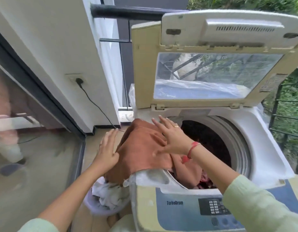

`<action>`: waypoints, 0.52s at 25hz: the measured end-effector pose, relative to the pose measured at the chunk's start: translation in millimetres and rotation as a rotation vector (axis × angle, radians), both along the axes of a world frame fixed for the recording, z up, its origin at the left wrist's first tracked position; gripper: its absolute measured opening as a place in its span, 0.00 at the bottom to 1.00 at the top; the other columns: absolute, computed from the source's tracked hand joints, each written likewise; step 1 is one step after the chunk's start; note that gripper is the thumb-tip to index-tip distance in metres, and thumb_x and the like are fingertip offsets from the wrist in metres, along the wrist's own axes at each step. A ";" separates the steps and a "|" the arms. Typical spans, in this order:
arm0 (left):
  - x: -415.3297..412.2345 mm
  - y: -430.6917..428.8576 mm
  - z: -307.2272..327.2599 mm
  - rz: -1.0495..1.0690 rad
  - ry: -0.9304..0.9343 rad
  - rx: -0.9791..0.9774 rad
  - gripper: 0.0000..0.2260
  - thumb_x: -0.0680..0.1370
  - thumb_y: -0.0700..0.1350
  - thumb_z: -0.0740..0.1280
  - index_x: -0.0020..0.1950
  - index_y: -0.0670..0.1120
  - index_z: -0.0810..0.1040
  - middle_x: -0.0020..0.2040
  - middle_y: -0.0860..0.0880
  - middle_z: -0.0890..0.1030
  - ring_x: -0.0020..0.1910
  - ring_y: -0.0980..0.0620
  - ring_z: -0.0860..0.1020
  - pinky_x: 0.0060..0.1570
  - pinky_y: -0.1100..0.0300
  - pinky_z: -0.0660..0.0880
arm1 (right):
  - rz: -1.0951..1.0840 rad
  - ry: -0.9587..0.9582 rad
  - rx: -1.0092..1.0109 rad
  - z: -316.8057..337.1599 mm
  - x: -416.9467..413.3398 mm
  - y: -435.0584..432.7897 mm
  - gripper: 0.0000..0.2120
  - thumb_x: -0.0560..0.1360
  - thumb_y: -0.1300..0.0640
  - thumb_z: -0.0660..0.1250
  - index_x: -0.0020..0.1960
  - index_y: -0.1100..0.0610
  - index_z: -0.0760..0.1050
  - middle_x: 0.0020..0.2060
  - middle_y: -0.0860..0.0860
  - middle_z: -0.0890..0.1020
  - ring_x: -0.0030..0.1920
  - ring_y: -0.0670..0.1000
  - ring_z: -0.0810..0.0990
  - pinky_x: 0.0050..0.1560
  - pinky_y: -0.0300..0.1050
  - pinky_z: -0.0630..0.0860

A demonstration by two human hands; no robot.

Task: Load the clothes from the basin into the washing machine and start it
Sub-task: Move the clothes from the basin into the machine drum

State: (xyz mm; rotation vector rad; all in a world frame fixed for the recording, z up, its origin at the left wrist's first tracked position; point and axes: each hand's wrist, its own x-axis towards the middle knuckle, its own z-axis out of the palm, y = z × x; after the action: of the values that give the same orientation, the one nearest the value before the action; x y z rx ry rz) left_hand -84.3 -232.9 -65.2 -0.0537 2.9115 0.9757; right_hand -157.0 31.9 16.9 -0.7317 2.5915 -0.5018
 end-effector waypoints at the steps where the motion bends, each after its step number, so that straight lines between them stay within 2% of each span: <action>1: 14.4 -19.5 -18.4 -0.015 -0.172 -0.102 0.45 0.71 0.44 0.65 0.76 0.53 0.37 0.76 0.53 0.37 0.76 0.46 0.40 0.73 0.44 0.45 | 0.101 0.044 0.092 6.6 2.5 -32.3 0.60 0.58 0.31 0.71 0.76 0.44 0.36 0.77 0.51 0.40 0.76 0.57 0.39 0.71 0.65 0.42; 2: 27.9 -32.0 -36.1 -0.060 -0.319 -0.227 0.52 0.69 0.49 0.70 0.73 0.54 0.28 0.73 0.53 0.30 0.75 0.46 0.33 0.73 0.43 0.42 | 0.174 0.081 0.198 4.1 4.5 -61.1 0.62 0.57 0.30 0.72 0.75 0.45 0.34 0.76 0.52 0.37 0.75 0.58 0.35 0.69 0.69 0.40; 3: 37.7 -39.9 -51.4 -0.097 -0.441 -0.319 0.58 0.66 0.55 0.73 0.70 0.54 0.23 0.71 0.51 0.27 0.73 0.46 0.30 0.72 0.42 0.39 | 0.214 0.095 0.315 -1.3 6.5 -87.5 0.64 0.56 0.30 0.72 0.76 0.46 0.34 0.76 0.52 0.36 0.74 0.60 0.34 0.67 0.74 0.40; 4: 42.6 -40.4 -66.1 -0.109 -0.513 -0.342 0.62 0.62 0.60 0.75 0.69 0.53 0.22 0.72 0.49 0.27 0.73 0.46 0.30 0.72 0.41 0.39 | 0.215 0.071 0.420 -7.1 8.1 -107.1 0.64 0.56 0.31 0.73 0.76 0.48 0.35 0.76 0.53 0.38 0.74 0.62 0.34 0.65 0.78 0.41; 6: 40.9 -29.6 -87.0 -0.073 -0.556 -0.269 0.65 0.59 0.65 0.74 0.72 0.51 0.25 0.75 0.46 0.32 0.74 0.45 0.33 0.72 0.41 0.41 | 0.143 0.016 0.545 -18.6 10.8 -129.5 0.60 0.61 0.37 0.75 0.77 0.53 0.40 0.75 0.54 0.51 0.75 0.65 0.40 0.64 0.79 0.49; 8: 25.7 -16.7 -94.7 0.037 -0.526 -0.142 0.64 0.59 0.67 0.74 0.73 0.50 0.27 0.77 0.48 0.35 0.76 0.48 0.37 0.73 0.41 0.45 | 0.104 0.100 0.604 -22.0 15.2 -139.9 0.44 0.68 0.48 0.72 0.75 0.59 0.52 0.68 0.55 0.64 0.73 0.66 0.52 0.63 0.71 0.64; 10: 7.3 -6.9 -91.7 0.115 -0.504 0.015 0.66 0.56 0.65 0.76 0.74 0.52 0.29 0.77 0.50 0.37 0.76 0.50 0.40 0.74 0.44 0.47 | 0.163 0.265 0.606 -22.9 23.6 -140.5 0.25 0.71 0.53 0.68 0.66 0.59 0.69 0.60 0.55 0.70 0.67 0.65 0.62 0.54 0.55 0.72; 11: 1.8 -3.9 -96.4 0.150 -0.502 0.085 0.64 0.54 0.65 0.75 0.75 0.54 0.33 0.77 0.52 0.43 0.76 0.52 0.45 0.74 0.46 0.50 | 0.181 0.313 0.558 -23.4 26.1 -137.7 0.18 0.72 0.53 0.67 0.60 0.57 0.74 0.57 0.54 0.71 0.63 0.63 0.66 0.49 0.49 0.72; 12: -0.2 -8.0 -99.2 0.134 -0.476 0.174 0.58 0.54 0.67 0.72 0.76 0.58 0.43 0.76 0.53 0.54 0.74 0.53 0.54 0.72 0.48 0.56 | 0.187 0.331 0.482 -22.1 27.2 -133.5 0.14 0.71 0.53 0.68 0.55 0.54 0.77 0.55 0.53 0.72 0.60 0.61 0.69 0.45 0.48 0.70; 13: -0.8 -8.7 -99.8 0.145 -0.484 0.350 0.46 0.56 0.67 0.68 0.72 0.59 0.58 0.68 0.52 0.69 0.67 0.52 0.67 0.67 0.50 0.65 | 0.182 0.338 0.390 -19.1 28.6 -127.1 0.12 0.69 0.52 0.68 0.52 0.52 0.79 0.54 0.52 0.74 0.56 0.59 0.71 0.45 0.47 0.71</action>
State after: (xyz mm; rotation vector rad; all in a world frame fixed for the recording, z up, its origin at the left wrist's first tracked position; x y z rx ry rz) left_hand -85.1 -241.7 -165.0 -0.4218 2.2958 1.2702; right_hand -128.4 -95.2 -2.3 -0.9635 2.7632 0.1981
